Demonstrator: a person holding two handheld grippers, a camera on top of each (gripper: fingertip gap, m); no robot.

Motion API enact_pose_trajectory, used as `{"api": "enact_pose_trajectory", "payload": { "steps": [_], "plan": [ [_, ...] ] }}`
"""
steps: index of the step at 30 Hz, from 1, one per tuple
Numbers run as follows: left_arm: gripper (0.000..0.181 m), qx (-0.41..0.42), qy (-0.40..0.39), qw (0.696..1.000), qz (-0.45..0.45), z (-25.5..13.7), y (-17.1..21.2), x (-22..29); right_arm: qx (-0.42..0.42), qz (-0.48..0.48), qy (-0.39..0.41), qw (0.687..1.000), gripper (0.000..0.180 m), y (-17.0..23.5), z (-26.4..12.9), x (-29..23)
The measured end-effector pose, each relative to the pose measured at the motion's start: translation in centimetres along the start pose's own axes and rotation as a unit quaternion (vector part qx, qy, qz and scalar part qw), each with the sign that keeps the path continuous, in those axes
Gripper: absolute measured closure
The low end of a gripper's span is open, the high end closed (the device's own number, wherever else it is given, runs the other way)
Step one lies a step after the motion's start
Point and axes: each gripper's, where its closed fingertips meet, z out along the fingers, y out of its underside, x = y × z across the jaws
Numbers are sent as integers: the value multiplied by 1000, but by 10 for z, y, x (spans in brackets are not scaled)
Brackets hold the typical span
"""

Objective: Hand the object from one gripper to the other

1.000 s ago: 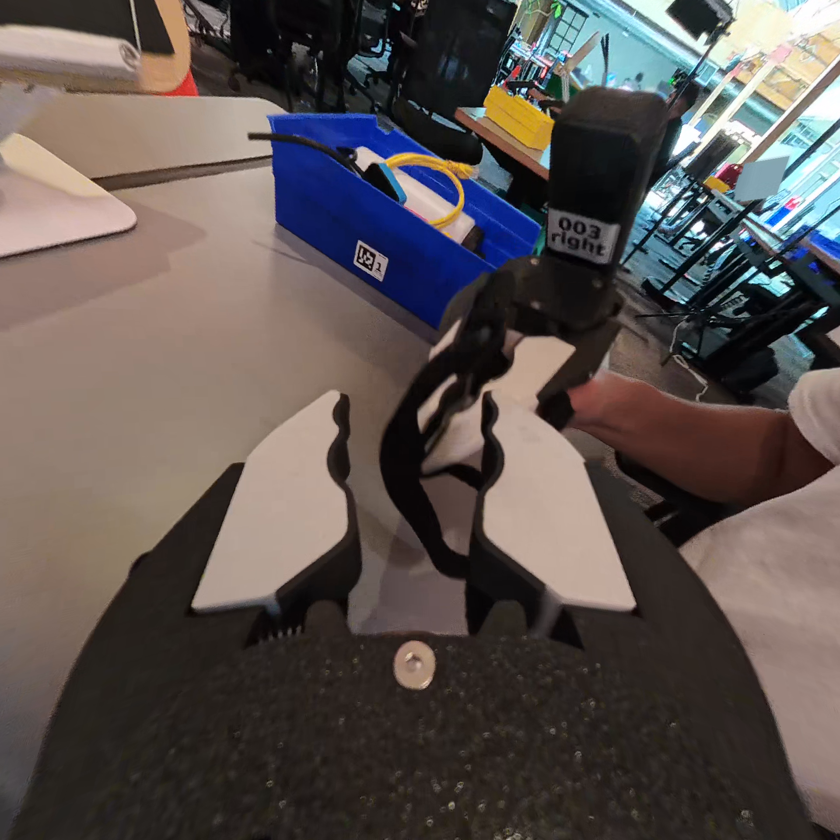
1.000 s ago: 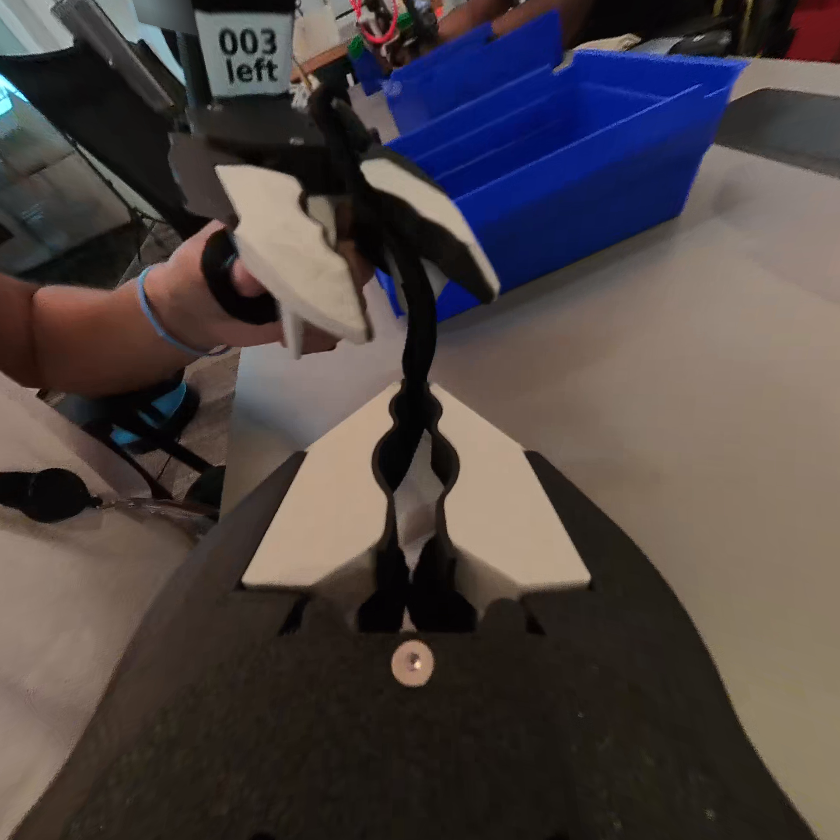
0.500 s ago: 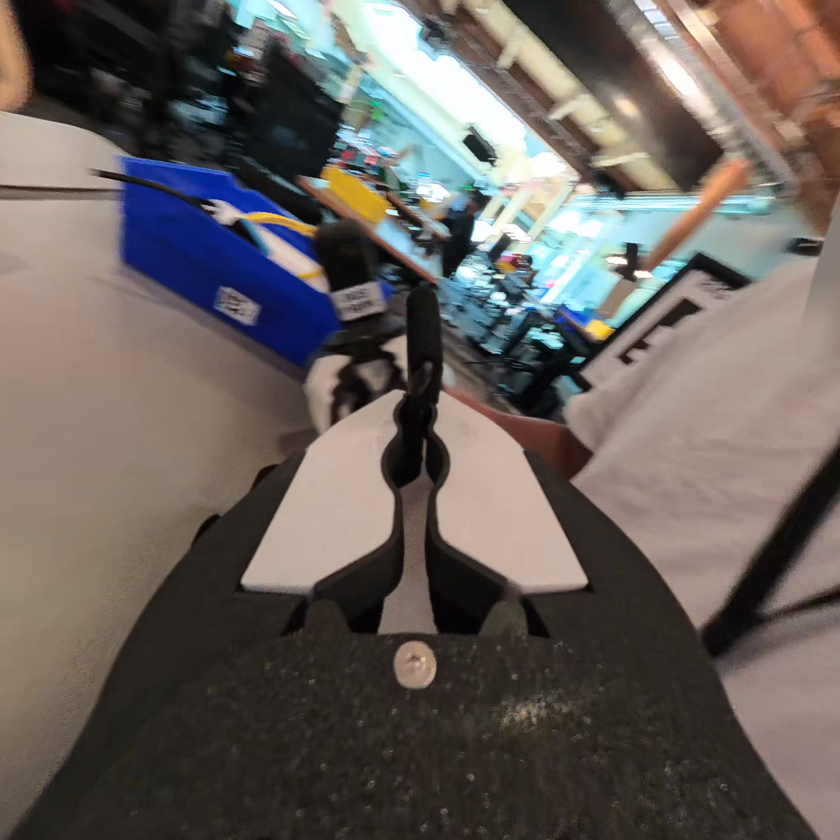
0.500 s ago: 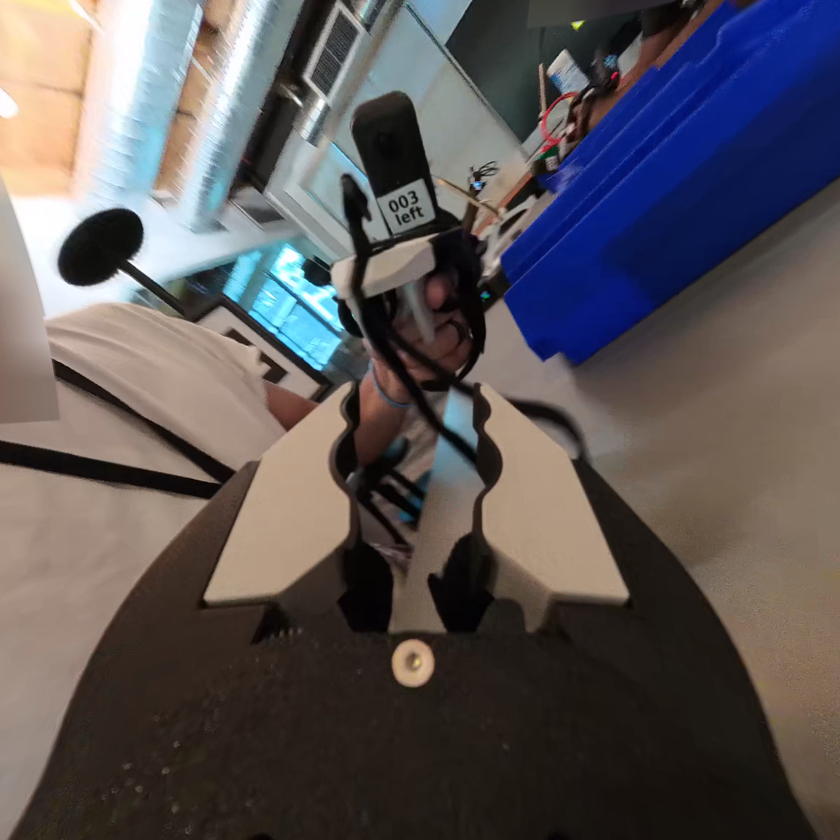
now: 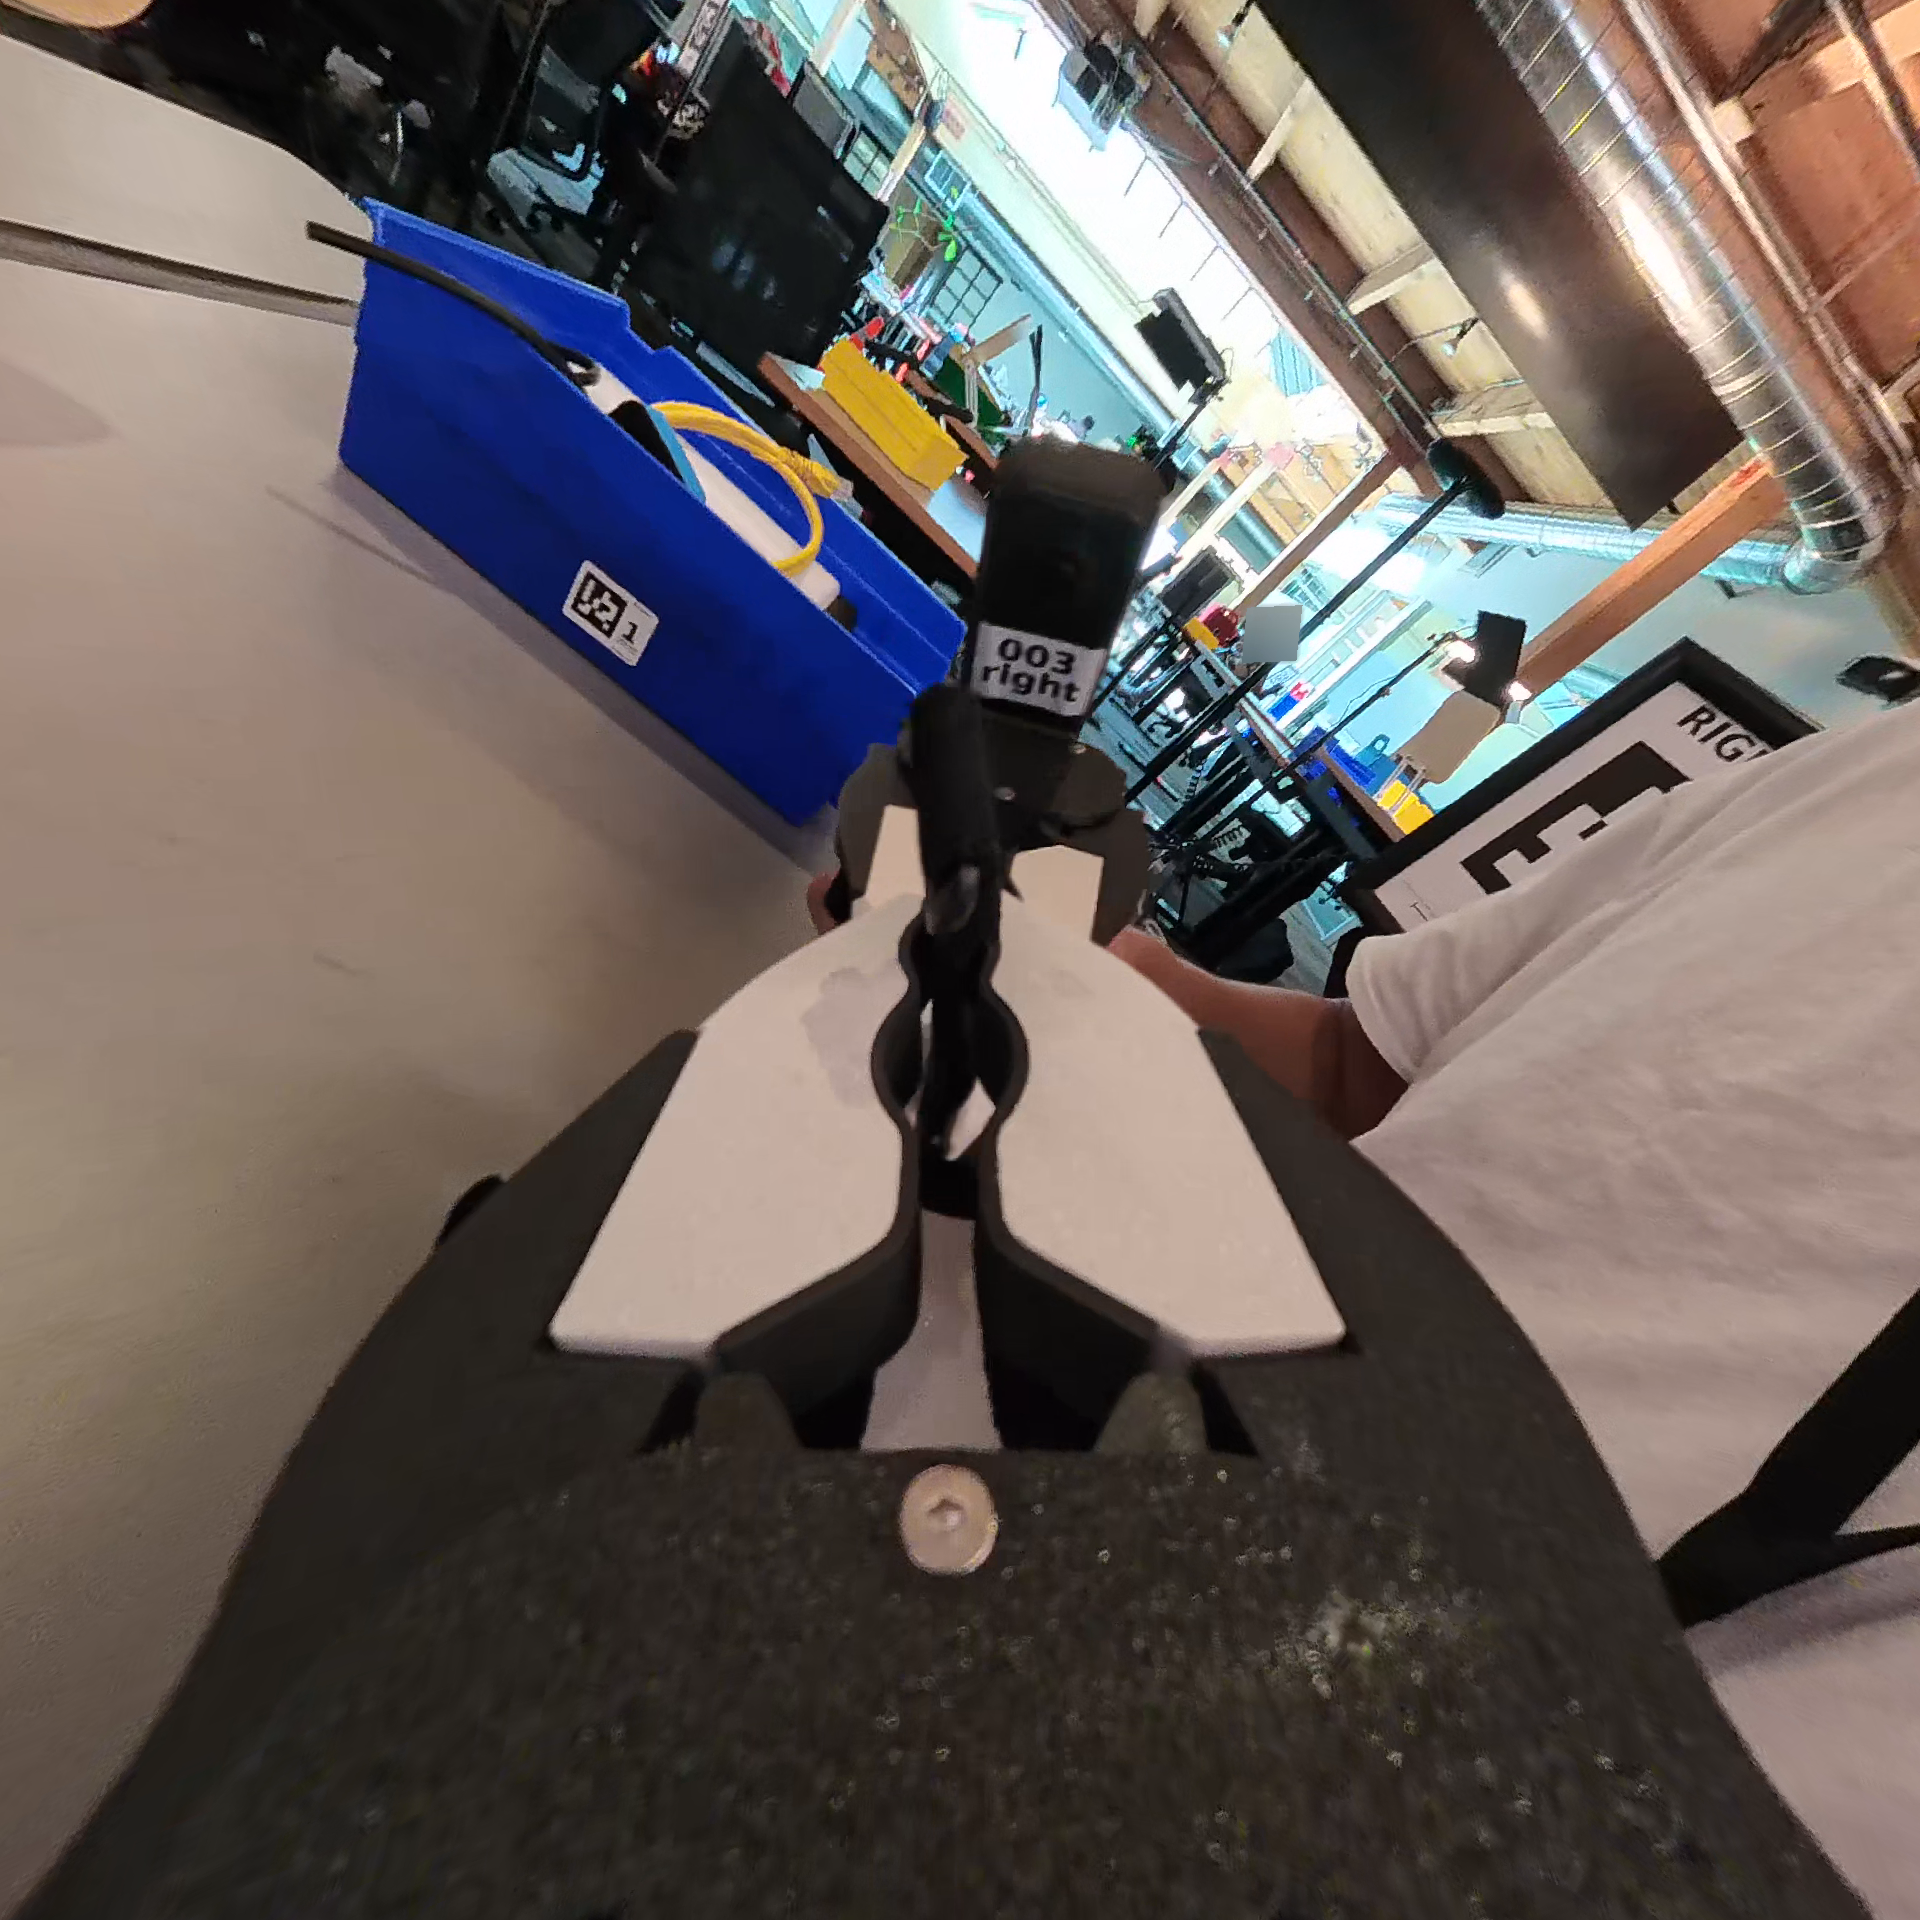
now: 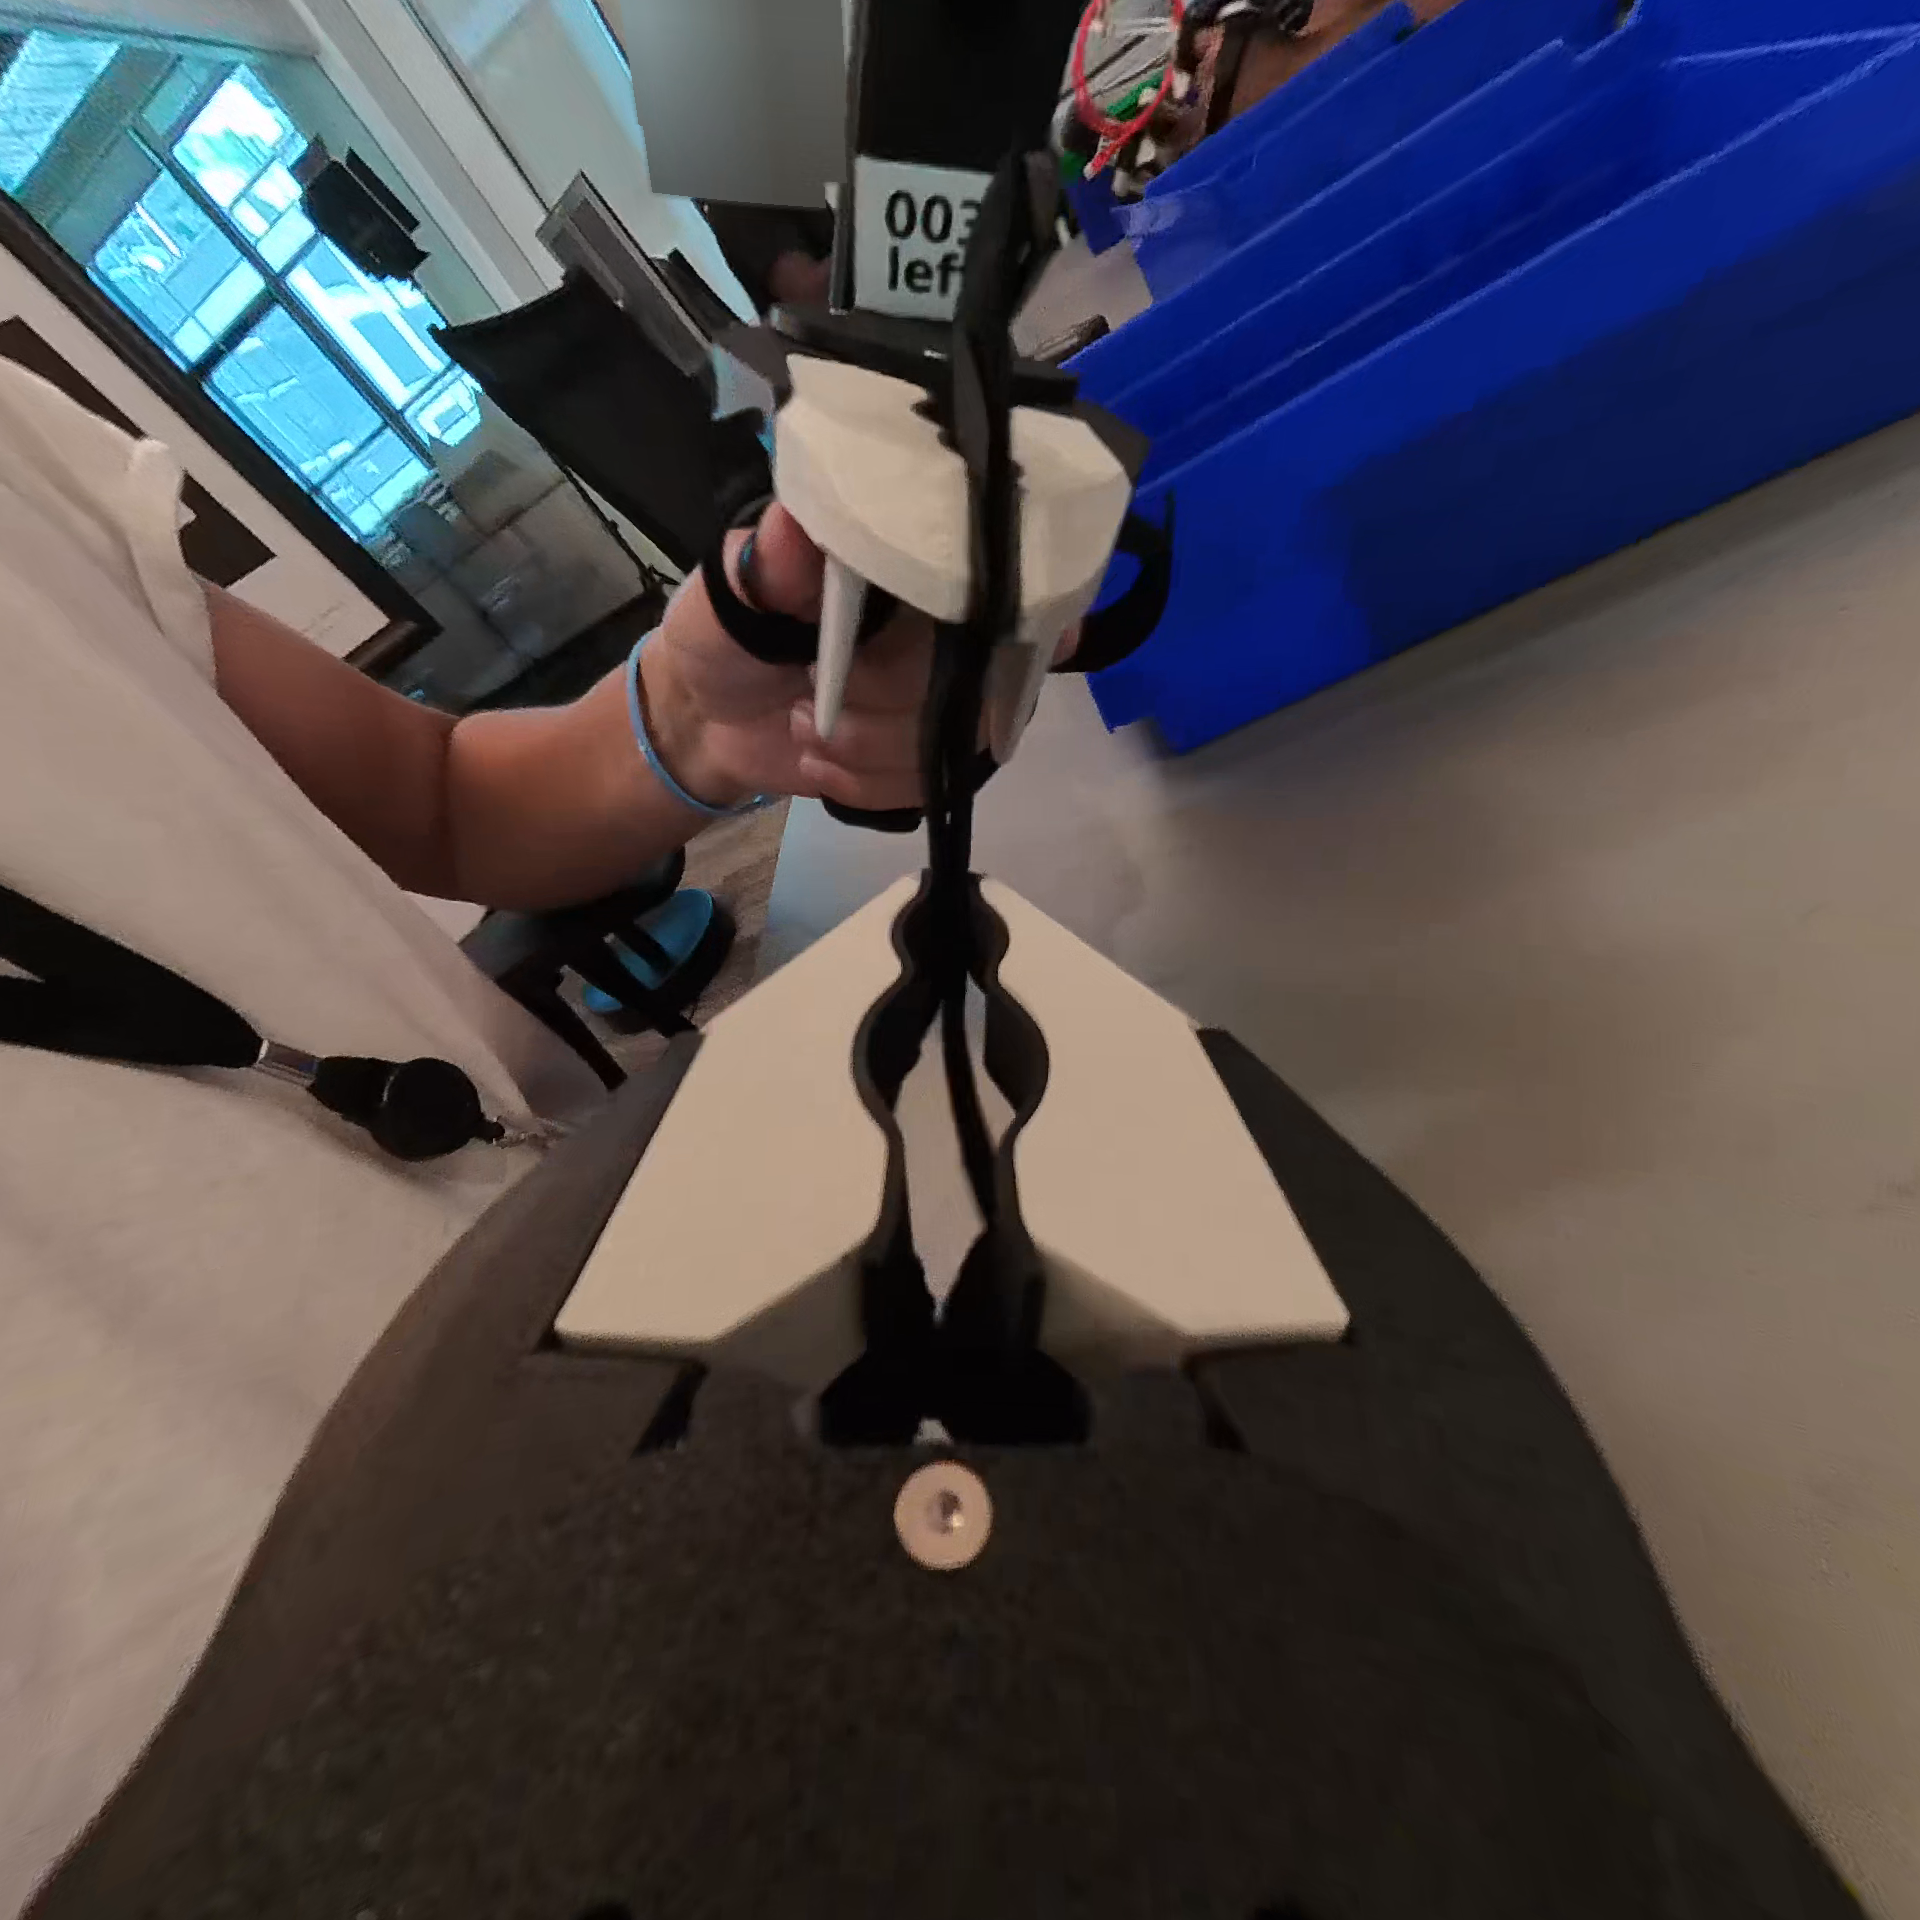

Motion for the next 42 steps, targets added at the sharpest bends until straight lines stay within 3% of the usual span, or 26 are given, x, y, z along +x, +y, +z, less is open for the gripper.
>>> {"api": "enact_pose_trajectory", "payload": {
  "steps": [1, 3, 5, 8, 11, 13, 16, 20, 23, 25, 27, 30, 32, 35, 38, 39, 42],
  "plan": [
    [176, 6, 4, 1000, -5, -1, -1, 0, 7, 13, 1, 1000, 175, -1, -1, 2],
    [148, 16, -4, 1000, -18, -3, -2, -6, 53, 48, 1, 997, 176, -14, -10, 8],
    [134, 12, -33, 999, -16, -6, 4, -16, 123, 81, 13, 989, 176, -34, -29, 20],
    [120, -20, -76, 997, 2, -3, 27, -31, 240, 145, 21, 960, 176, -59, -57, 38],
    [112, -13, -28, 999, -25, 15, 39, -19, 299, 179, 33, 937, 176, -61, -54, 46],
    [111, 0, -2, 999, -45, 25, 42, -12, 309, 193, 1, 931, 176, -62, -41, 36],
    [123, -1, 2, 999, -37, 31, 46, -10, 288, 197, -25, 937, 176, -58, -20, 25],
    [176, -14, -15, 1000, 0, 26, 49, -9, 278, 191, -21, 941, 176, -55, -21, 28],
    [177, -39, -41, 998, 22, 19, 49, -14, 250, 180, -22, 951, 171, -54, -24, 29],
    [177, -51, -67, 995, 49, 10, 45, -17, 220, 145, -4, 965, 152, -55, -38, 32],
    [177, -82, -116, 986, 88, -3, 41, -24, 180, 84, 36, 979, 145, -55, -62, 35],
    [177, -175, -190, 950, 176, -23, 45, -32, 67, -23, 115, 991, 141, -39, -87, 39],
    [177, -235, -226, 914, 241, -34, 49, -35, -12, -59, 127, 990, 130, -21, -90, 35],
    [177, -295, -222, 877, 308, -34, 56, -25, -45, -43, 93, 994, 100, -7, -78, 28],
    [177, -316, -196, 864, 341, -26, 62, -10, 7, 30, 11, 999, 89, -8, -59, 20],
    [177, -318, -183, 864, 344, -22, 65, -5, 39, 48, -24, 998, 90, -15, -55, 15],
    [176, -325, -148, 873, 333, -16, 77, 4, 151, 46, -89, 984, 144, -45, -59, -2]
  ]
}}
